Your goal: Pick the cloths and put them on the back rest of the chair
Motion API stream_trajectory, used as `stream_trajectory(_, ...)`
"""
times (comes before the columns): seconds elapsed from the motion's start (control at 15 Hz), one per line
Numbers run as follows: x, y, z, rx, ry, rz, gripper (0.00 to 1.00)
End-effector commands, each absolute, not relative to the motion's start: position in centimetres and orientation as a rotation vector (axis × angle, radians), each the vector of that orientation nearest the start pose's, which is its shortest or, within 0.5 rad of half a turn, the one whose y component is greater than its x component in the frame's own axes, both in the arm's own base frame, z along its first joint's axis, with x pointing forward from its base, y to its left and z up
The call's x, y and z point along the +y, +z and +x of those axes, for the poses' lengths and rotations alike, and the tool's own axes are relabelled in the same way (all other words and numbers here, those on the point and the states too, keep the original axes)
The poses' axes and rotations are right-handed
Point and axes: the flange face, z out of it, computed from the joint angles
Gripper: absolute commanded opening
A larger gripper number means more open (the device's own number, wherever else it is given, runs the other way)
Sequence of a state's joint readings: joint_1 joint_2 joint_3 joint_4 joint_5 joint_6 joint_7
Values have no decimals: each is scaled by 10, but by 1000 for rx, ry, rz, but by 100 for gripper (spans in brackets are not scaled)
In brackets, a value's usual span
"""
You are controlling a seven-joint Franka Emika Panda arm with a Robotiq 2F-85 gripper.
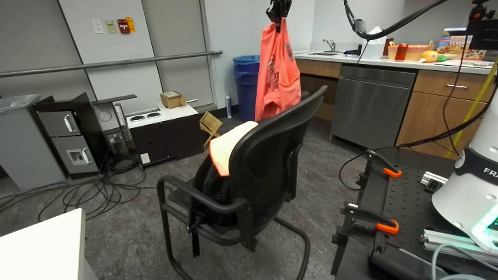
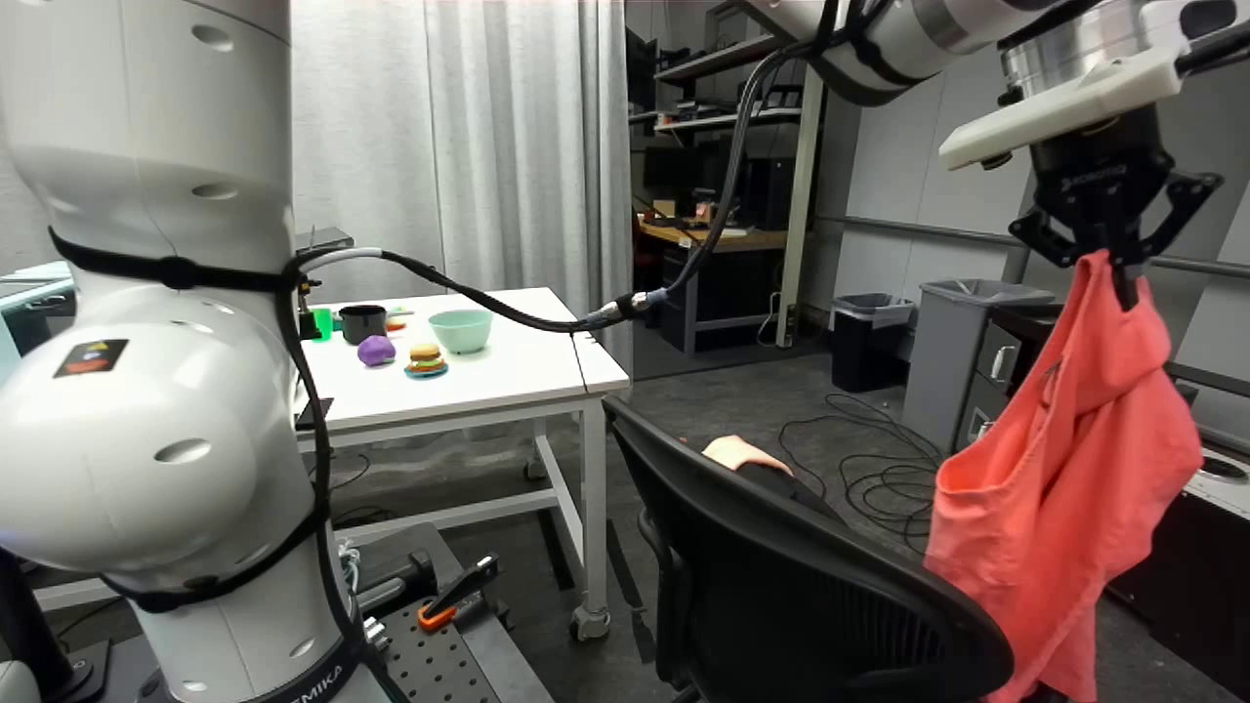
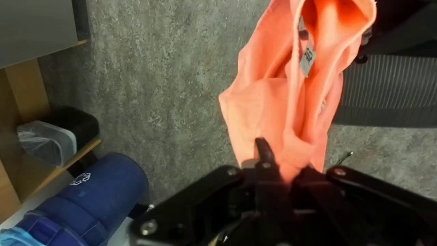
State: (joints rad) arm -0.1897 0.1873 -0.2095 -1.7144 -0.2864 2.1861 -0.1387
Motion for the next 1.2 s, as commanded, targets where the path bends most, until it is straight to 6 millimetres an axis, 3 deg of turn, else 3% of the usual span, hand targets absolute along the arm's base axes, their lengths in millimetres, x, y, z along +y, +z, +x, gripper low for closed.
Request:
stream_trajectory(0.0, -264, 545, 600, 344, -554, -3419, 1)
stream_trajectory(0.33, -244, 576, 596, 324, -679, -3239, 1)
stream_trajectory(0.53, -227, 589, 580, 248, -640, -3189, 1)
stream_trajectory(0.8, -207, 611, 540, 148, -568, -3198, 1)
stream_trajectory(1.13, -186, 633, 472, 45, -492, -3190, 1)
